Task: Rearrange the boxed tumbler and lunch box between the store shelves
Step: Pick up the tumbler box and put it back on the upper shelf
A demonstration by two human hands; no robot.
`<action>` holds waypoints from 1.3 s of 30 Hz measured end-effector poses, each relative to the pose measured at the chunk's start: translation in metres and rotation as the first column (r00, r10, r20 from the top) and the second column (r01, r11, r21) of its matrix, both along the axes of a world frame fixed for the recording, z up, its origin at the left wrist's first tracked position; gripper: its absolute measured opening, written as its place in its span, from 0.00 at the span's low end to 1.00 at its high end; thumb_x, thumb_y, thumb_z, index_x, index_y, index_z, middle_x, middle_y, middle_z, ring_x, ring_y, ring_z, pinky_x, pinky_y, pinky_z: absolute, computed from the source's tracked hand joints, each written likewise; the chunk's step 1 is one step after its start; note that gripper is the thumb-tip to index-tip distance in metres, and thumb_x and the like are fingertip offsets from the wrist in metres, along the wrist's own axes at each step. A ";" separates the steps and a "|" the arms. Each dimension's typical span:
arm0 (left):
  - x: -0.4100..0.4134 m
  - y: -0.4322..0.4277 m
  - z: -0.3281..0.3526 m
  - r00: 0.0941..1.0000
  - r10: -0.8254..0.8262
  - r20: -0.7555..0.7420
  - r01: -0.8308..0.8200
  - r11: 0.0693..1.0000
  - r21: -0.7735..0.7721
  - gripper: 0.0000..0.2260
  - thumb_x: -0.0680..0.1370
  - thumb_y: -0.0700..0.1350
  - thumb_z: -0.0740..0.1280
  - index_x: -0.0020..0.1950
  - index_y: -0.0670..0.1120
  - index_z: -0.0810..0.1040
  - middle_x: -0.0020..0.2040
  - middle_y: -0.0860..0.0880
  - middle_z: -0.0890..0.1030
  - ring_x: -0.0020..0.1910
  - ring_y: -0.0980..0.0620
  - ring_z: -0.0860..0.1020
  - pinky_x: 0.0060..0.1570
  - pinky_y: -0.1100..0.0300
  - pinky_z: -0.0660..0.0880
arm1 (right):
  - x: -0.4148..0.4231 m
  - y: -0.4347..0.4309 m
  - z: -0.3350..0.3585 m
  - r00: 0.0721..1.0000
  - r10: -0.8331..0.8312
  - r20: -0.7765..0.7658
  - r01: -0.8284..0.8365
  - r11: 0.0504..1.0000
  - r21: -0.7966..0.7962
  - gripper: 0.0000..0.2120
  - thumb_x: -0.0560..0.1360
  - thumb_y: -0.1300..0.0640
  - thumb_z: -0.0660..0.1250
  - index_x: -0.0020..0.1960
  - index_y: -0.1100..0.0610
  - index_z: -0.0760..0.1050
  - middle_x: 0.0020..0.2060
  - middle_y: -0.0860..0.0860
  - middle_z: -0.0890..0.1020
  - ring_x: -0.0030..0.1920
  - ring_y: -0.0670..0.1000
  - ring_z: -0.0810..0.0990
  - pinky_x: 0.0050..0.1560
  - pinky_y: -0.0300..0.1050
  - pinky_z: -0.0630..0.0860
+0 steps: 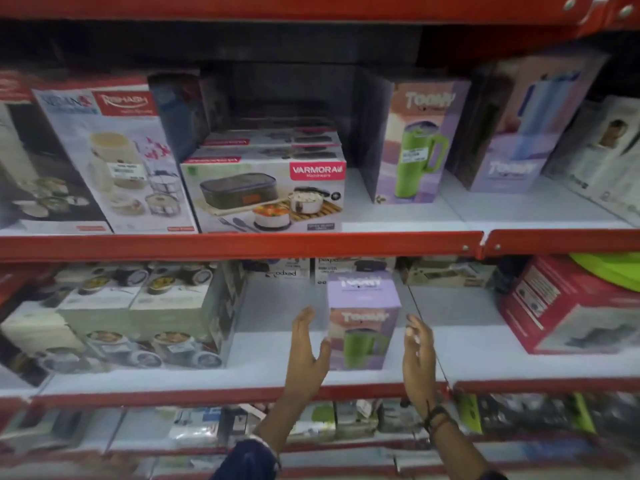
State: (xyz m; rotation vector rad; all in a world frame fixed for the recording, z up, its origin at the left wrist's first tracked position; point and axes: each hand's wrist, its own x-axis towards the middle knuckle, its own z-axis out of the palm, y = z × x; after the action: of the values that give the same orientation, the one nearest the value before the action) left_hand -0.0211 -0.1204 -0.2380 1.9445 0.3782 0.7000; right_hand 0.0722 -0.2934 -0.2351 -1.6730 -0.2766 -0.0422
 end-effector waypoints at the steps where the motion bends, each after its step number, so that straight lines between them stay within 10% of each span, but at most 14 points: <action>1: 0.004 -0.004 -0.003 0.997 -0.032 -0.069 0.029 0.999 -0.038 0.28 0.77 0.56 0.59 0.73 0.47 0.57 0.74 0.47 0.62 0.73 0.50 0.62 0.71 0.44 0.63 | 0.004 -0.001 -0.009 0.996 0.062 -0.069 -0.064 0.997 -0.034 0.16 0.81 0.52 0.55 0.68 0.53 0.65 0.65 0.48 0.71 0.64 0.40 0.70 0.67 0.48 0.67; 7: 0.020 -0.014 0.005 0.971 -0.099 -0.216 0.070 0.988 -0.140 0.21 0.78 0.34 0.59 0.67 0.51 0.63 0.62 0.48 0.75 0.65 0.45 0.73 0.60 0.59 0.71 | 0.014 0.006 -0.016 0.948 0.227 -0.222 -0.248 0.966 -0.068 0.21 0.81 0.59 0.56 0.73 0.56 0.59 0.72 0.55 0.67 0.70 0.54 0.67 0.70 0.49 0.65; 12: -0.006 -0.022 0.019 0.997 -0.061 -0.057 0.062 0.998 0.019 0.17 0.78 0.46 0.58 0.67 0.51 0.66 0.64 0.52 0.73 0.64 0.50 0.74 0.64 0.55 0.71 | -0.001 -0.011 -0.005 0.989 0.124 -0.080 -0.123 0.992 0.018 0.19 0.80 0.61 0.58 0.71 0.57 0.65 0.70 0.56 0.70 0.69 0.55 0.69 0.70 0.59 0.67; 19: -0.029 -0.025 0.084 0.981 0.018 0.195 -0.009 0.999 -0.044 0.15 0.78 0.43 0.63 0.64 0.53 0.72 0.60 0.54 0.78 0.58 0.63 0.77 0.51 0.68 0.76 | -0.023 -0.013 0.063 0.987 0.089 0.131 -0.111 0.979 0.168 0.16 0.74 0.44 0.64 0.62 0.43 0.73 0.63 0.46 0.76 0.65 0.46 0.74 0.64 0.41 0.73; 28: -0.025 -0.015 0.117 0.964 0.087 0.252 -0.077 0.996 -0.048 0.15 0.77 0.39 0.67 0.63 0.47 0.75 0.56 0.51 0.80 0.52 0.69 0.78 0.48 0.74 0.74 | -0.011 0.001 0.108 0.973 0.090 0.211 -0.134 0.969 0.205 0.15 0.75 0.59 0.64 0.60 0.46 0.72 0.62 0.51 0.75 0.58 0.36 0.75 0.53 0.25 0.71; 39: -0.007 -0.033 0.196 0.897 0.037 0.440 -0.096 0.989 0.113 0.17 0.76 0.47 0.65 0.64 0.45 0.75 0.57 0.47 0.81 0.53 0.57 0.79 0.50 0.69 0.76 | -0.002 -0.010 0.172 0.897 -0.085 0.435 -0.042 0.960 0.276 0.19 0.70 0.38 0.68 0.60 0.35 0.73 0.61 0.48 0.80 0.62 0.52 0.78 0.63 0.57 0.75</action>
State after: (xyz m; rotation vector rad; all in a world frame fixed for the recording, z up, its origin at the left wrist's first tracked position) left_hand -0.0281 -0.1532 -0.0420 1.8331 0.1203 1.2041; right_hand 0.0706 -0.3035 -0.0635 -1.3669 -0.5700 -0.4668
